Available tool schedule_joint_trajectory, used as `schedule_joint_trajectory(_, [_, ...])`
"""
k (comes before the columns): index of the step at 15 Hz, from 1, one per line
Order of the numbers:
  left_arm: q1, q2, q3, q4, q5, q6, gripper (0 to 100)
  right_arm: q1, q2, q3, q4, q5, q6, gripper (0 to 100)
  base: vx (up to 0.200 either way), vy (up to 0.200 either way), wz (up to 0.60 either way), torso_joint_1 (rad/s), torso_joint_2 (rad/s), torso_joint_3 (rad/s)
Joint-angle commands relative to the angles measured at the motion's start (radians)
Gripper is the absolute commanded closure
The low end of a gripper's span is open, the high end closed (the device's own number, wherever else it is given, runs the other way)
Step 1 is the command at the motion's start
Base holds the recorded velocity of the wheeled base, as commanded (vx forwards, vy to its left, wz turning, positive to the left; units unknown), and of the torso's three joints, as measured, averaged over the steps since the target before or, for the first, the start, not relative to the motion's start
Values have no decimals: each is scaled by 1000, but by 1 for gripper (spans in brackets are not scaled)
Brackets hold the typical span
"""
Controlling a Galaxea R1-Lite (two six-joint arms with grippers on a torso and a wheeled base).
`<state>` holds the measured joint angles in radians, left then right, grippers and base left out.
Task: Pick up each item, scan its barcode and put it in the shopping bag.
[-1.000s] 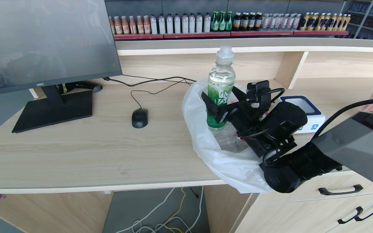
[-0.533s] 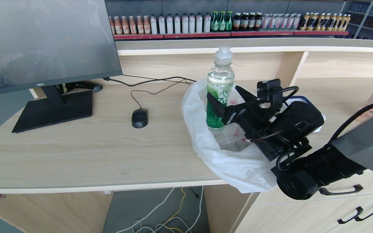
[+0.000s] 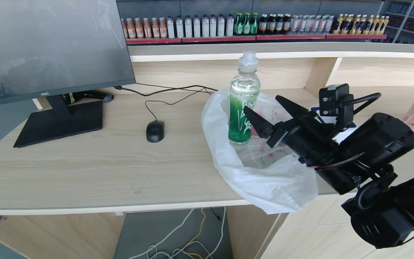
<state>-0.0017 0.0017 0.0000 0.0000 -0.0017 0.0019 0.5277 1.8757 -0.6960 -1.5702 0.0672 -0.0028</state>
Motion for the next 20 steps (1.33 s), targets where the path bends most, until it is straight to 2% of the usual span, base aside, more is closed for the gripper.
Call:
schedule_joint_trajectory(1, [0,0,0,0,0,0,0,0,-40,30,-1,-4,-3,0,-200,0,0,2,2,7])
schedule_joint_trajectory(5, [0,0,0,0,0,-2,0,-3,-60,52,-1,-14,1,0,-200,0,0,8,7,0])
schedule_joint_trajectory(12, [0,0,0,0,0,1,0,-21,-87,90,-1,-14,3,0,0,0,0,0,0,0])
schedule_joint_trajectory(16, [0,0,0,0,0,0,0,-75,-89,90,-1,-14,4,0,0,-200,0,-1,1,2])
schedule_joint_trajectory(20, [0,0,0,0,0,0,0,-75,-93,90,-1,-14,4,0,0,-200,0,5,5,5])
